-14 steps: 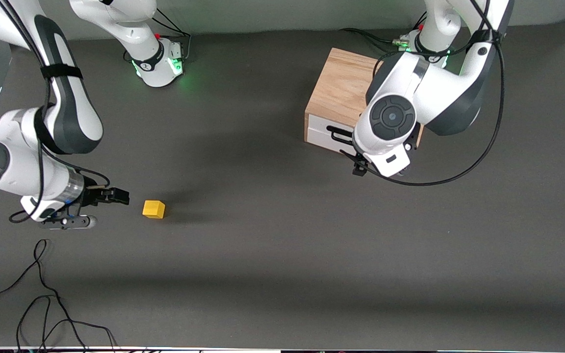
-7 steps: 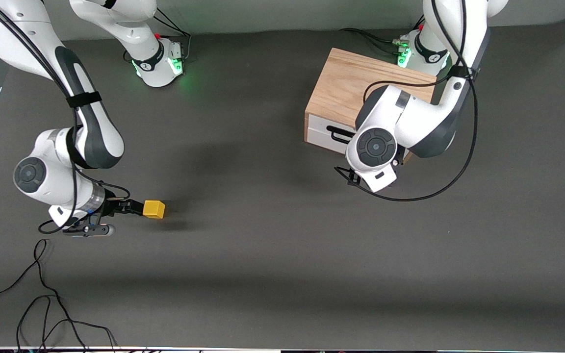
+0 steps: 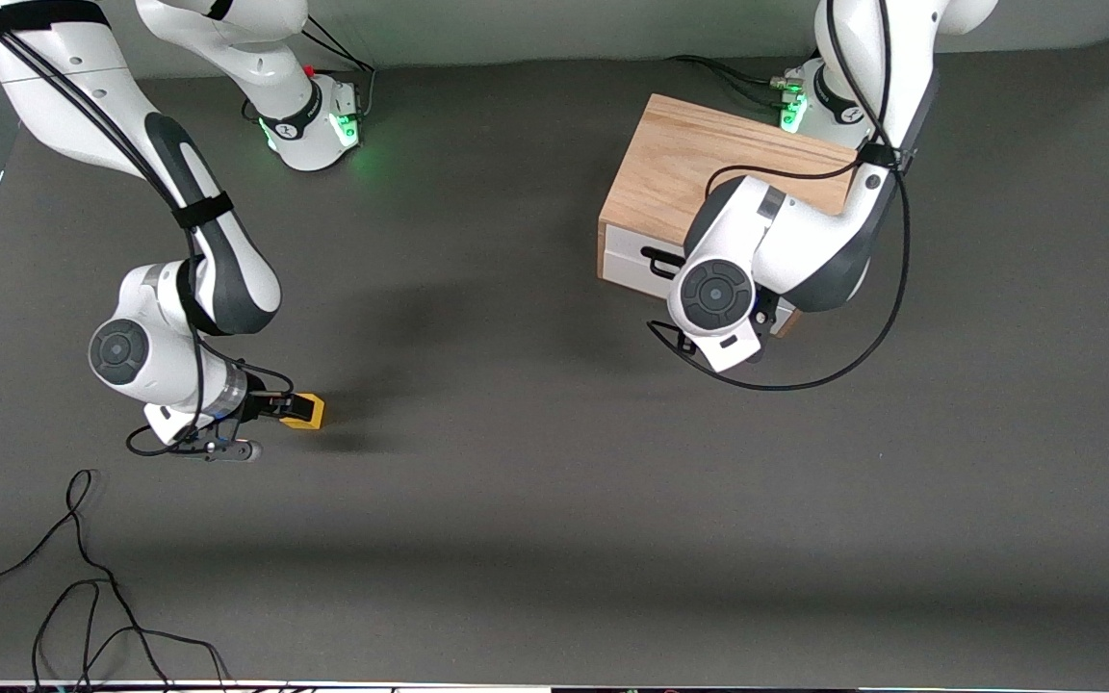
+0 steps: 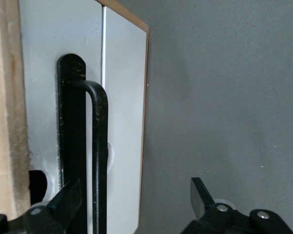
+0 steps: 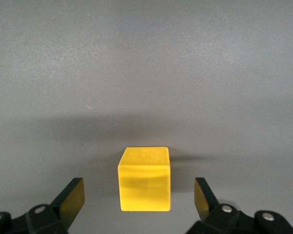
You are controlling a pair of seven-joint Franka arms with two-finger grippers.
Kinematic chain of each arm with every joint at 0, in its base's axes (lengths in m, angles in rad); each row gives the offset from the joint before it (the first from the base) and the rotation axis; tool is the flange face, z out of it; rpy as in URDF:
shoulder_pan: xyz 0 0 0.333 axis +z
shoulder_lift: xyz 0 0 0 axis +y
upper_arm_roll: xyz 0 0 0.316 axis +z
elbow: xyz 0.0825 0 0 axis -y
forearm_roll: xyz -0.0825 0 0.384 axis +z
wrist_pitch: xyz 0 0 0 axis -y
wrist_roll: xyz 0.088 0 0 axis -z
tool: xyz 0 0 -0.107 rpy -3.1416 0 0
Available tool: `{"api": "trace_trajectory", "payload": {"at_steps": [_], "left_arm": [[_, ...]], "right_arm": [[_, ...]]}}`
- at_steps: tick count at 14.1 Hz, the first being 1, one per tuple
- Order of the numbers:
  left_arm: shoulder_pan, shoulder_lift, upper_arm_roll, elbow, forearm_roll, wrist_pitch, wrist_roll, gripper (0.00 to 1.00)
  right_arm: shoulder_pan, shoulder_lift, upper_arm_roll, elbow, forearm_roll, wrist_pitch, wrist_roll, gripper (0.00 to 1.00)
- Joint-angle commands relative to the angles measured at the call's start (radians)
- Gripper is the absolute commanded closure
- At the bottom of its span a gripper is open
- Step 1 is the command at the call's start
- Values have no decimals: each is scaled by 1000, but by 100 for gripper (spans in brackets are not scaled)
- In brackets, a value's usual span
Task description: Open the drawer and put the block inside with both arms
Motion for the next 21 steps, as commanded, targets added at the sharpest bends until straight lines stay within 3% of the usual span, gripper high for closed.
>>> {"api": "trace_trajectory", "payload": {"at_steps": [1, 11, 21], "left_arm": [[-18, -14, 9, -46, -2, 20, 33, 0], [-5, 36, 9, -32, 32, 67, 92, 0], [-6, 96, 11, 80, 32, 49, 85, 0]], "right_arm": [[2, 14, -6, -1, 14, 19, 14, 0], [1, 68, -18, -44, 9, 114, 29, 0], [2, 85, -18, -45, 9, 125, 29, 0]]}}
